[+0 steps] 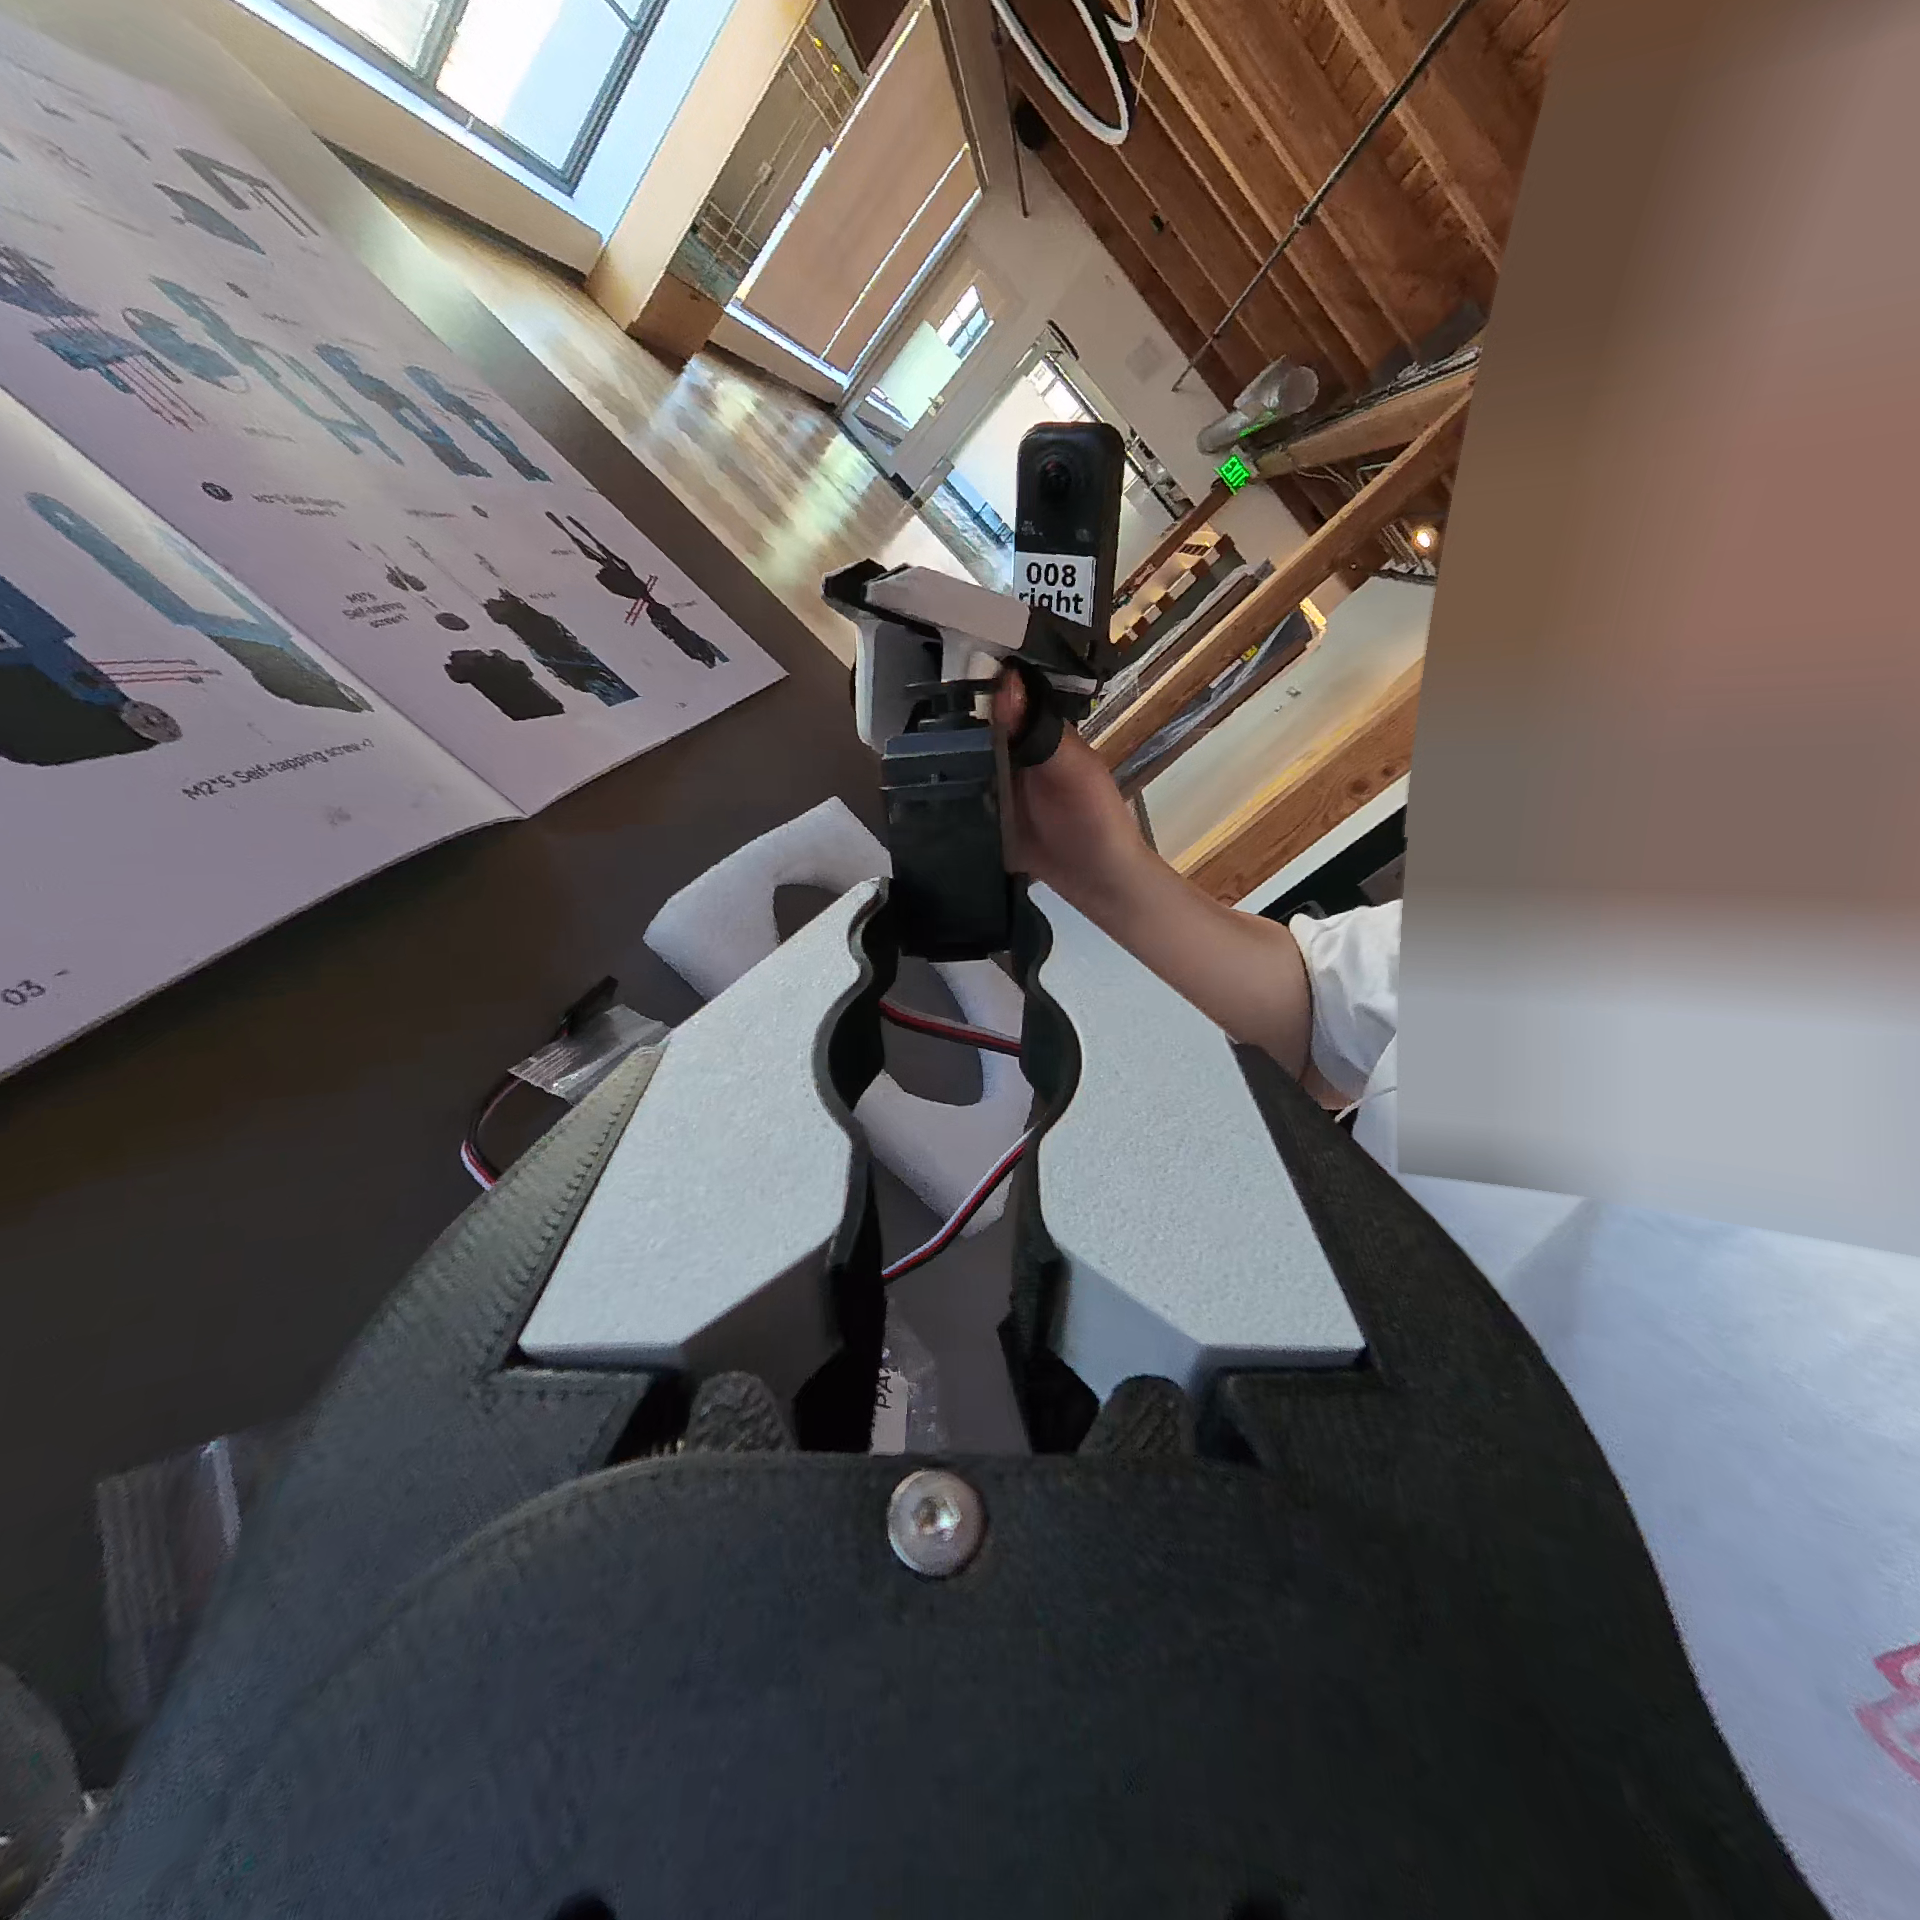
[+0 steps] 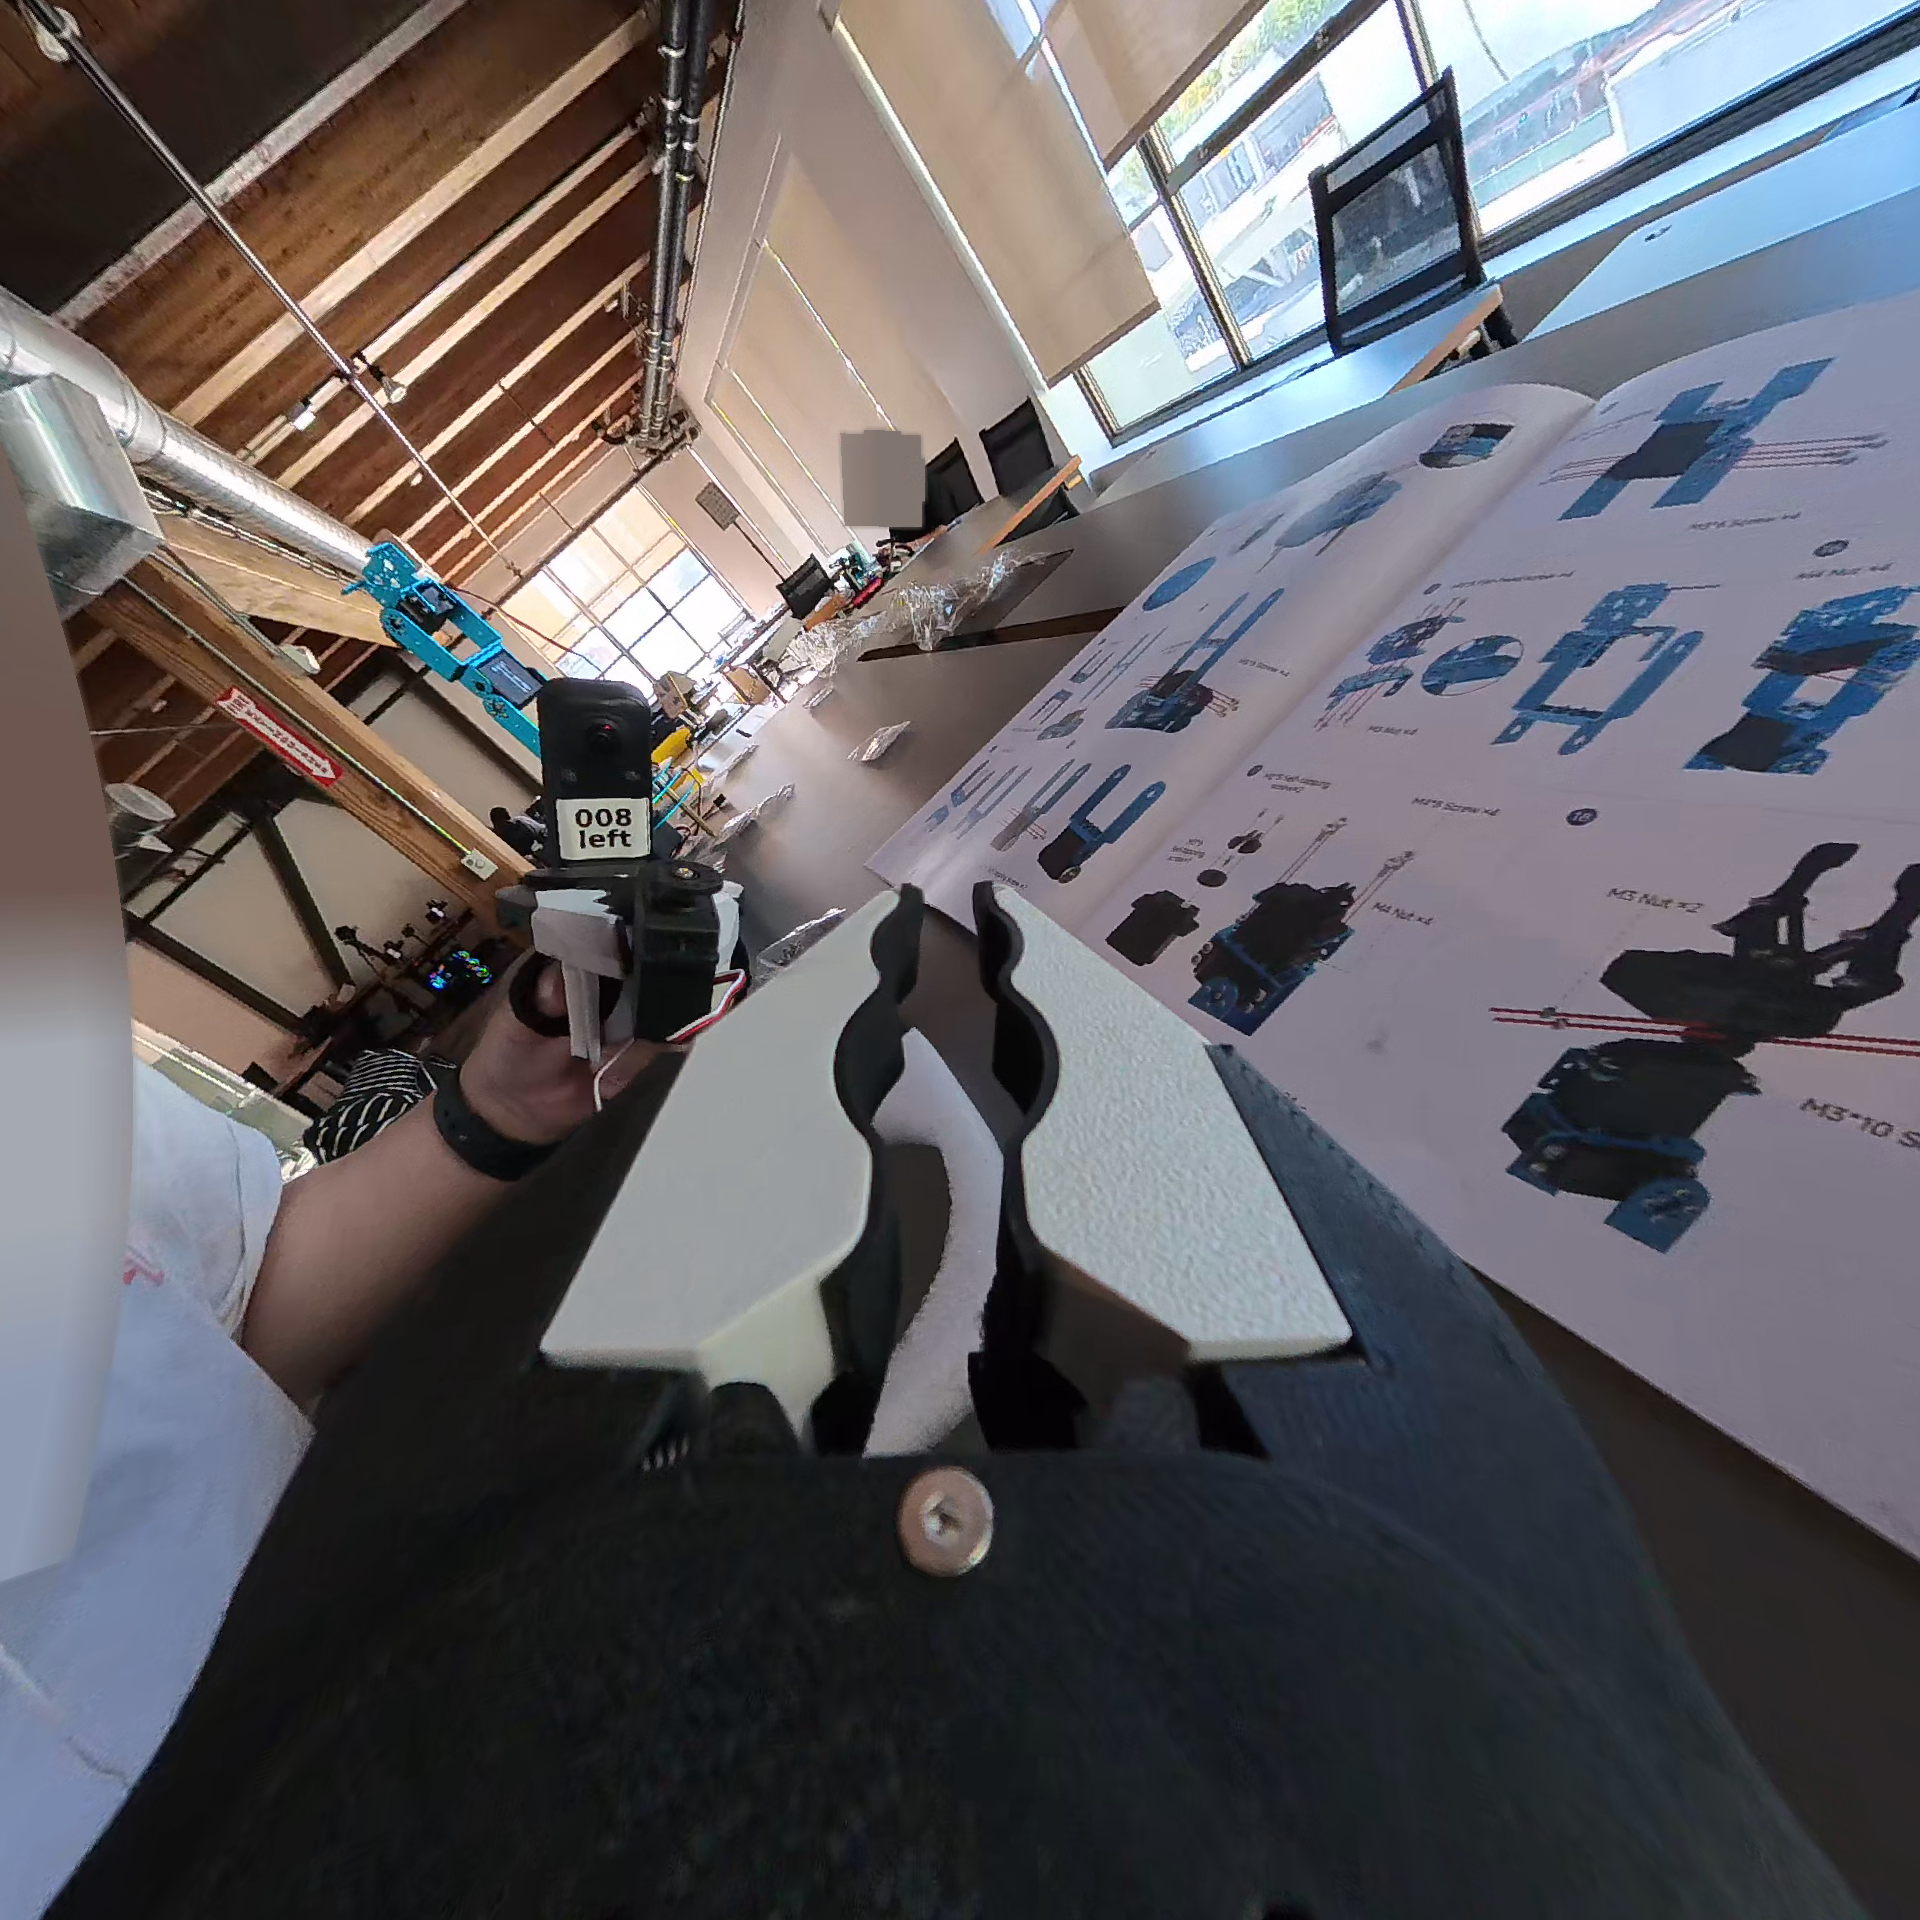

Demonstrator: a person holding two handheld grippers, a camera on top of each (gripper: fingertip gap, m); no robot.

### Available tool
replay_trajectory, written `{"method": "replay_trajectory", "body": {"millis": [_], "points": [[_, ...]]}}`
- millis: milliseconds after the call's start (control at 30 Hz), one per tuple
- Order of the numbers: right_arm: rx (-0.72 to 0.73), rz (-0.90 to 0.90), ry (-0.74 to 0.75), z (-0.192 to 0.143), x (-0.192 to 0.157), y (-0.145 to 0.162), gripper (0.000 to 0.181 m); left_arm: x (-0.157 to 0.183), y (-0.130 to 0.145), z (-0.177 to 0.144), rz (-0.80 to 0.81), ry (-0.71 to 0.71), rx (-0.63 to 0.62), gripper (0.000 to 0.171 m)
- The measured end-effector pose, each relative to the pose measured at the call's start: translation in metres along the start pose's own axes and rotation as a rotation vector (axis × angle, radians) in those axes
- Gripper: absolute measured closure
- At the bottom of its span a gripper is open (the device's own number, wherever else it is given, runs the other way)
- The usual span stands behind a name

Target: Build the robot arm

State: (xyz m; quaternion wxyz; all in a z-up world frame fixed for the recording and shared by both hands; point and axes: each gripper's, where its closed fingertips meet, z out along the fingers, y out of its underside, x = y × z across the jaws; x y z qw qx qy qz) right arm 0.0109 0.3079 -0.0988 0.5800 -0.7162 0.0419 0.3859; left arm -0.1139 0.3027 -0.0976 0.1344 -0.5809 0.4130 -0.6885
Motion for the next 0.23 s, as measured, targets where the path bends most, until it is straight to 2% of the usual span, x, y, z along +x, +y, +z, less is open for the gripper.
{"method": "replay_trajectory", "body": {"millis": [233], "points": [[0.055, 0.009, 0.009, -0.0065, 0.0033, -0.0085, 0.181, -0.0002, -0.0014, -0.0014, -0.010, 0.011, 0.012, 0.152]]}}
